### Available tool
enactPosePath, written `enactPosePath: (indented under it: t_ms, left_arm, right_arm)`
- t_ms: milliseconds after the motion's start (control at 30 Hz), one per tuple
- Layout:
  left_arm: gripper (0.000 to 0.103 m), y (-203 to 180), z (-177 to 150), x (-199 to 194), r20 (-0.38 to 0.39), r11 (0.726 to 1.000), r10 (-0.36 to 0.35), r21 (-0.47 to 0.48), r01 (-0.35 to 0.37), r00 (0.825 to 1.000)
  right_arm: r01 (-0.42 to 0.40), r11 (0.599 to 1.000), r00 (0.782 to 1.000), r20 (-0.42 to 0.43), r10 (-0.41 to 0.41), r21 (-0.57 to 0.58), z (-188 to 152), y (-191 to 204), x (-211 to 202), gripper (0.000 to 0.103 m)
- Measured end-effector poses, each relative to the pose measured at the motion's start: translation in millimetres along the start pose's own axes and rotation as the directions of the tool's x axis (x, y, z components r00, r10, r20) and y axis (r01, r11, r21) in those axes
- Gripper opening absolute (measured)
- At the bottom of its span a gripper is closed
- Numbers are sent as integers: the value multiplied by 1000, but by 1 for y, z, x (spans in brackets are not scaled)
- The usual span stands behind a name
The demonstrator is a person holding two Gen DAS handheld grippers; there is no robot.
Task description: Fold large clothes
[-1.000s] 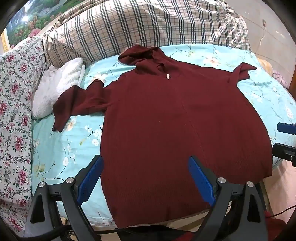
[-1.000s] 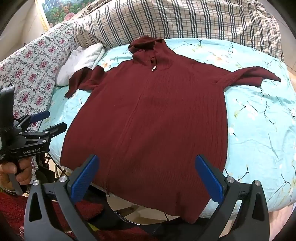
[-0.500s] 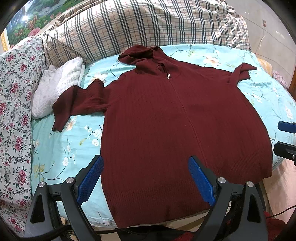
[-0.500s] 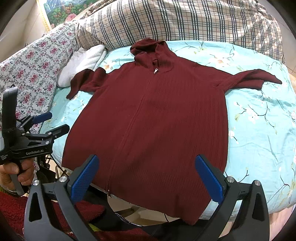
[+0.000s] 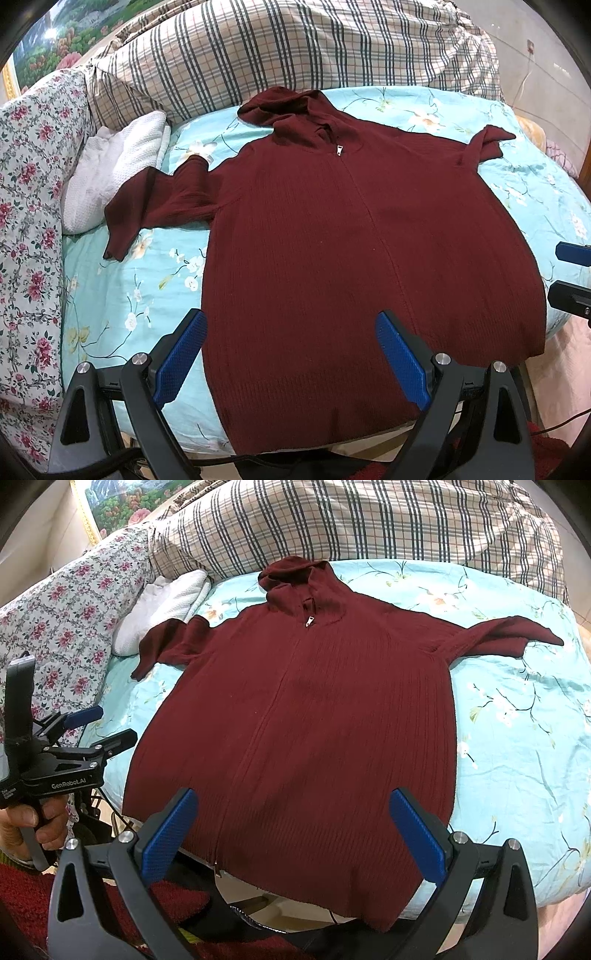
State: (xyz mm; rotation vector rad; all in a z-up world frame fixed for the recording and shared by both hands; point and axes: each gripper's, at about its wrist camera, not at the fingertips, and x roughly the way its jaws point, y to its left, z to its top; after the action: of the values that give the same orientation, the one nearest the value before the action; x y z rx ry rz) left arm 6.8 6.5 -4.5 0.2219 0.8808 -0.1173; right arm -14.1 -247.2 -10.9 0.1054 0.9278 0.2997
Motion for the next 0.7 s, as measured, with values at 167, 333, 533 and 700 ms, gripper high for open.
enactPosePath:
  t_ms: [167, 333, 533, 700]
  left_arm:
    - [93, 1, 2, 3, 6, 1000, 12, 2, -12, 1000]
    - [93, 3, 5, 9, -7, 1000, -8, -16, 8, 1000]
    - [93, 6, 9, 19, -25, 1000, -14, -25, 13, 1000]
    - [93, 10, 17, 31, -37, 999, -11, -42, 10, 999]
  right_arm:
    - [3, 1000, 1000, 19, -3, 0, 1, 0, 0, 103]
    - [-10, 1000, 1000, 21, 10, 22, 3, -2, 1, 103]
    - [-25, 996, 998, 55, 20, 85, 8, -23, 3, 103]
    - [-4, 990, 993, 115, -13, 143, 21, -56, 0, 103]
